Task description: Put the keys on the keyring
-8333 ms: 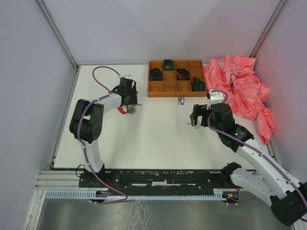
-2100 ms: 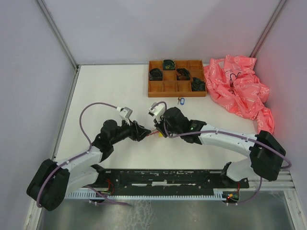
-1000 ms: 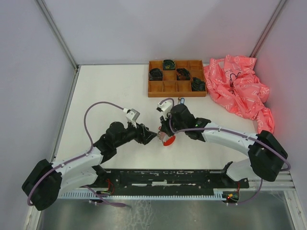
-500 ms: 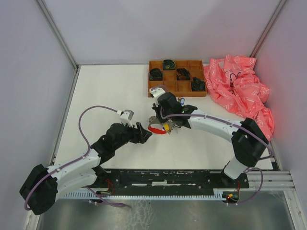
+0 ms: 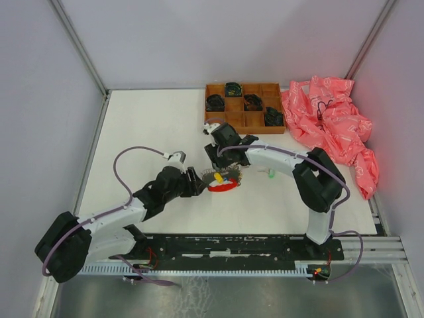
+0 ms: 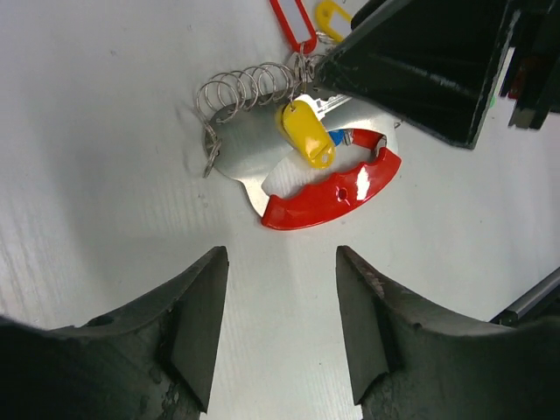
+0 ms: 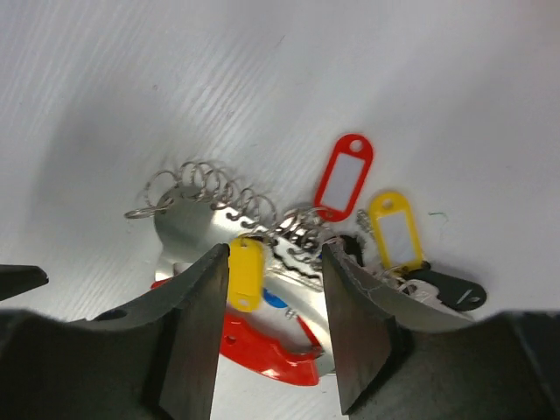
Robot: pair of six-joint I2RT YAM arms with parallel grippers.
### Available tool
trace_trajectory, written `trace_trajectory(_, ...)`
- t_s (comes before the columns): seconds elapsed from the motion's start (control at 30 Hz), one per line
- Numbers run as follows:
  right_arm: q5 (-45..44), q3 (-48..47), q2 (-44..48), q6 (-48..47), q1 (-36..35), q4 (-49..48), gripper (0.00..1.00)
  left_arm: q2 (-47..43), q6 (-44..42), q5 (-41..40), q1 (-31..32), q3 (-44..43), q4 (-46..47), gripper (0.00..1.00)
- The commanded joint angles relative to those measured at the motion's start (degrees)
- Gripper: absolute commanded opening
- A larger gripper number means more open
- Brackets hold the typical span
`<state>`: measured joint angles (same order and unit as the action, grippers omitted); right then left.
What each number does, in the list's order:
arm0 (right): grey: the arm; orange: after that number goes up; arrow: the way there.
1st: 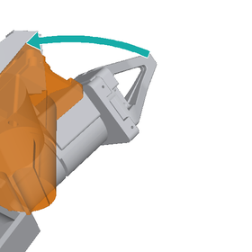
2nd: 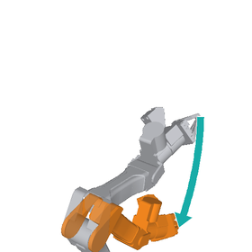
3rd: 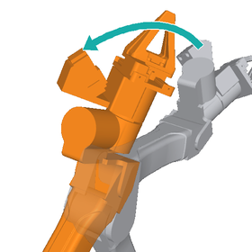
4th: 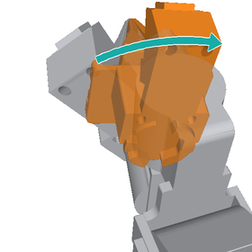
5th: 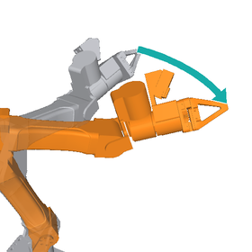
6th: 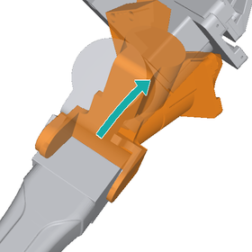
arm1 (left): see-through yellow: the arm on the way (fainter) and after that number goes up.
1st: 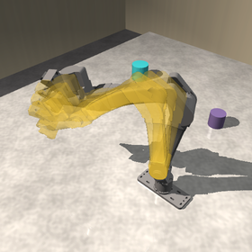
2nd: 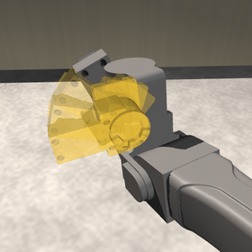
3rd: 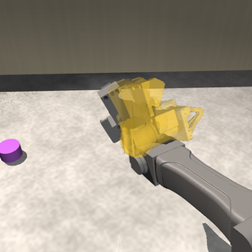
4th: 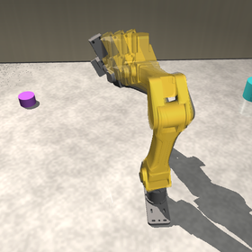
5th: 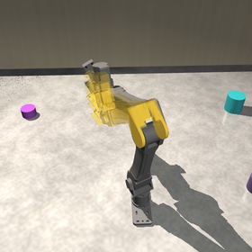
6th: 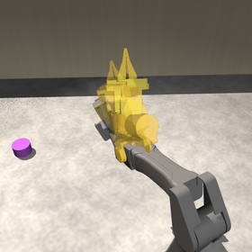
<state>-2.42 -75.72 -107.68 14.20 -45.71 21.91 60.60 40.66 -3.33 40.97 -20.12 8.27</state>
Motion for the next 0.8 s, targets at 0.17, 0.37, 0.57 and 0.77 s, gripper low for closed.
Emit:
trace_trajectory(0.17, 13.15, -6.37, -3.38, -3.44, 9.76, 3.75, 0.69, 7.60, 3.87, 5.27, 0.16, -5.06, 5.78, 0.34)
trace_trajectory(0.37, 15.66, -4.85, -5.17, -3.09, 10.38, 6.02, 0.70, 15.33, 3.66, 5.99, -0.19, -7.34, 7.36, 0.31)
trace_trajectory(0.57, 21.39, 4.73, -1.47, -0.58, 9.59, 5.32, 0.67, 22.41, 2.56, 7.62, -3.88, -9.73, 6.67, 0.28)
trace_trajectory(0.77, 24.70, 14.87, 5.52, 2.76, 3.86, 2.46, 0.66, 29.37, -0.98, 8.08, -6.70, -14.03, 4.91, 0.26)
